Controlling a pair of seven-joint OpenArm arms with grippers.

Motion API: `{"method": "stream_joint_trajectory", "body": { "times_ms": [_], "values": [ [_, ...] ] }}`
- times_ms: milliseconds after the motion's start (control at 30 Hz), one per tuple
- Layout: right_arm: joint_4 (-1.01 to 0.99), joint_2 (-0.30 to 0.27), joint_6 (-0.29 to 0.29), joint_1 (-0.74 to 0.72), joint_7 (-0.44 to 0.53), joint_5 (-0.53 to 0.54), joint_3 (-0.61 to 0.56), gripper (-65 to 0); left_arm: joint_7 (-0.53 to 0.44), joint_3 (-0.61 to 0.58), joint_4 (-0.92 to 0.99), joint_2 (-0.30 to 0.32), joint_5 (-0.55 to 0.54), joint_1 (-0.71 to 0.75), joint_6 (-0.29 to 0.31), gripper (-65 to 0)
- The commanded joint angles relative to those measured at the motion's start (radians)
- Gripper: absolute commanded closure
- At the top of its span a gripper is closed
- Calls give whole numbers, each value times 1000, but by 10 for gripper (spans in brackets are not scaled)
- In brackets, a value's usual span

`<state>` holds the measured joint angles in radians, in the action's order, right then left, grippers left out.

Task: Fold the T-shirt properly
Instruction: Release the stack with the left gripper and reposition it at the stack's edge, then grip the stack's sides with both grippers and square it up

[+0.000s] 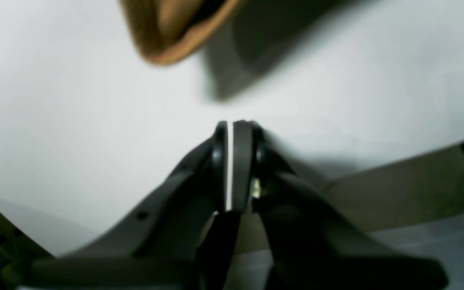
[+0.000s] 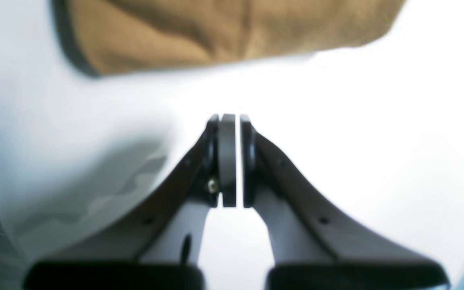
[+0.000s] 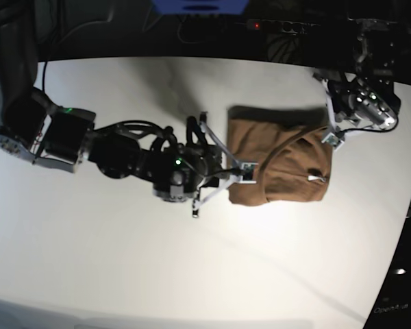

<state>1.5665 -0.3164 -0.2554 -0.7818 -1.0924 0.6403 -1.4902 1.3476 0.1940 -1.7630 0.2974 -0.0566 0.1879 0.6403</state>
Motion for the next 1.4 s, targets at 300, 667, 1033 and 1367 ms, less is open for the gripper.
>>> {"method": "stream_joint_trajectory", "body": {
  "times_ms": [300, 667, 1033, 1367],
  "values": [
    [56, -2, 5, -72, 10, -3, 105, -3, -55, -87, 8, -125, 255, -66, 2, -23],
    [240, -224, 3, 0, 5, -3, 382, -3, -165, -90, 229, -174, 406, -175, 0, -23],
    [318, -324, 3, 132, 10, 0, 540, -3, -271, -92, 306, -214, 476, -290, 0, -23],
    [314, -252, -3, 216, 119, -1, 540, -3, -394, -90, 492, -261, 478, -403, -3, -23]
  ]
}}
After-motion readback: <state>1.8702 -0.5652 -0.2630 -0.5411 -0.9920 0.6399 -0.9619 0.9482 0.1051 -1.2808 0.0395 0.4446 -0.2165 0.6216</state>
